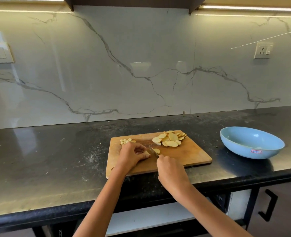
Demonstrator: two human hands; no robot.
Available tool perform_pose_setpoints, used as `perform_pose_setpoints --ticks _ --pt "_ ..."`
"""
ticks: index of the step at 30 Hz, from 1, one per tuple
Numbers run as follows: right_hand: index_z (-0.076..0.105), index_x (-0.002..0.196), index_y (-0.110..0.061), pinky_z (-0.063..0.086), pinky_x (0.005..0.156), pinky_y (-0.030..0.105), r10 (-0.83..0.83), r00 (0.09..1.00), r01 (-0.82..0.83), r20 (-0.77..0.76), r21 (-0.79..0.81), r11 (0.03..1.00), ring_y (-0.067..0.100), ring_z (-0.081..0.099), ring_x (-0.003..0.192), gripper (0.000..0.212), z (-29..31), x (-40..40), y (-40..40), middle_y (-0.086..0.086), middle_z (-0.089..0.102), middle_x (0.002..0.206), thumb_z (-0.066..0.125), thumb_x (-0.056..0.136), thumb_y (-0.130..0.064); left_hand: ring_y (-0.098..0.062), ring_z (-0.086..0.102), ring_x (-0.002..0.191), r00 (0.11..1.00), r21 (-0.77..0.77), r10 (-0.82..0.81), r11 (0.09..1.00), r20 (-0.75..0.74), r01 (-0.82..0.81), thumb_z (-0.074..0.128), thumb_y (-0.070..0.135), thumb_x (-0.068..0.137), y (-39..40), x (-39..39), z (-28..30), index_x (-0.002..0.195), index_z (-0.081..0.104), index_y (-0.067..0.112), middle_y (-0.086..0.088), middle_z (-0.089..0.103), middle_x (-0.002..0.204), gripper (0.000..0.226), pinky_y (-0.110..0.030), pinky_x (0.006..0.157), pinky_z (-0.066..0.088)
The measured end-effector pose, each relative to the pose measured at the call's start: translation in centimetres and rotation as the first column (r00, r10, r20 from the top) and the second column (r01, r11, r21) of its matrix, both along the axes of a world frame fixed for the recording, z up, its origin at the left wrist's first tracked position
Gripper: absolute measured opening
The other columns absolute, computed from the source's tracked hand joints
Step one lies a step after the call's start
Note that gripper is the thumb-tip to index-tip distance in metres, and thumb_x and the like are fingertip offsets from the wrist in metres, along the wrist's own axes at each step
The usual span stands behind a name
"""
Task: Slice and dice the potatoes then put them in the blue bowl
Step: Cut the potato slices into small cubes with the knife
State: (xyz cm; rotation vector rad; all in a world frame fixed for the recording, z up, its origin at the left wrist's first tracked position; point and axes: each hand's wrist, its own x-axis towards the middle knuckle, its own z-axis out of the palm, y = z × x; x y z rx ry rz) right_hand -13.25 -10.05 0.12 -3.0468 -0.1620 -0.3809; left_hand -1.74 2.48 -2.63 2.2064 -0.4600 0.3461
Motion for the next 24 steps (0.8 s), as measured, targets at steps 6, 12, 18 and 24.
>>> perform_pose_setpoints --ticks 6,12,18,24 --pt "0.055 0.119 -0.007 0.038 0.064 0.021 0.011 1.0 -0.012 0.012 0.077 0.997 0.019 0.062 0.093 0.024 1.0 0.1 0.2 0.008 0.062 0.107 0.048 0.095 -0.008 -0.01 0.065 0.079 0.999 -0.044 -0.006 0.999 -0.046 0.004 0.079 0.007 0.069 0.5 0.4 0.1 0.097 0.071 0.004 -0.008 0.071 0.091 0.03 -0.008 0.068 0.05" --pt "0.057 0.113 -0.007 0.032 0.051 0.02 0.046 0.998 -0.044 -0.041 0.064 0.997 0.018 0.052 0.075 0.02 1.3 0.2 0.4 0.009 0.062 0.103 0.048 0.095 -0.008 -0.003 0.064 0.07 0.999 -0.054 -0.021 0.998 -0.026 0.02 0.078 0.004 0.07 0.5 0.2 0.1 0.088 0.073 0.006 -0.004 0.071 0.082 0.019 -0.01 0.066 0.052" --pt "0.054 0.115 -0.007 0.04 0.068 0.027 0.057 0.998 -0.057 -0.021 0.005 0.998 0.021 0.06 0.091 0.022 0.6 0.5 1.0 0.009 0.061 0.109 0.043 0.097 -0.005 0.0 0.062 0.066 1.0 -0.045 -0.015 0.999 -0.016 0.014 0.077 0.002 0.071 0.4 0.1 0.1 0.083 0.072 0.007 0.0 0.068 0.075 0.014 -0.008 0.065 0.05" --pt "0.054 0.116 -0.007 0.039 0.067 0.027 0.076 0.997 -0.075 0.011 -0.059 0.995 0.022 0.061 0.098 0.023 0.1 1.4 1.5 0.01 0.059 0.113 0.04 0.098 -0.006 -0.005 0.063 0.068 1.0 -0.034 0.003 0.999 -0.016 -0.003 0.078 0.004 0.071 0.3 0.1 0.0 0.086 0.072 0.004 -0.002 0.069 0.078 0.016 -0.012 0.069 0.052"
